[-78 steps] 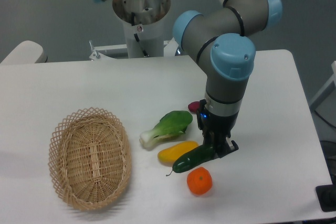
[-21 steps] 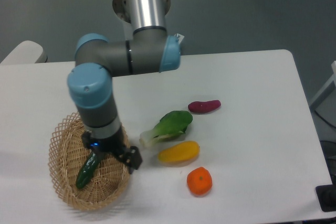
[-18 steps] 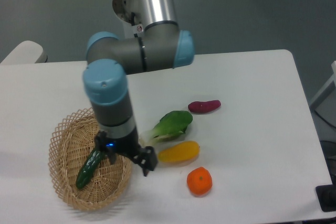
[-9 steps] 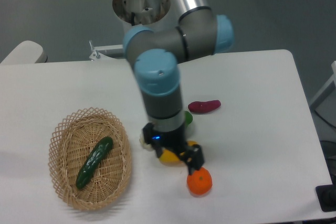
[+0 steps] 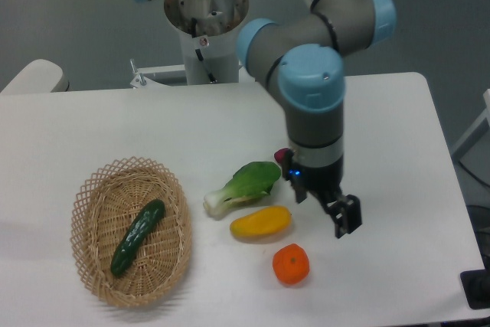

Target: Place the cucumber in the basket

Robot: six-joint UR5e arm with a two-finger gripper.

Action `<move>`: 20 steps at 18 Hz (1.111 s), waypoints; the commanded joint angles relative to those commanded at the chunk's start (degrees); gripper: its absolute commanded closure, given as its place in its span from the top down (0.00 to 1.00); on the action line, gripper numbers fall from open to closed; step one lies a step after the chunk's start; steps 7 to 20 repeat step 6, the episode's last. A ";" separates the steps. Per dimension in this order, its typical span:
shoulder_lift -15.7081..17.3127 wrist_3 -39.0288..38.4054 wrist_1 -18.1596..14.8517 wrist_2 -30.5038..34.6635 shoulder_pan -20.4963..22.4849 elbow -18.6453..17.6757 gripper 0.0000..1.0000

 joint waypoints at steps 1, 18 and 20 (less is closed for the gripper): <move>0.09 1.76 -0.09 -0.09 0.27 0.00 1.00; 0.53 2.30 0.08 -0.09 0.27 -0.44 1.00; 0.53 2.30 0.08 -0.09 0.27 -0.44 1.00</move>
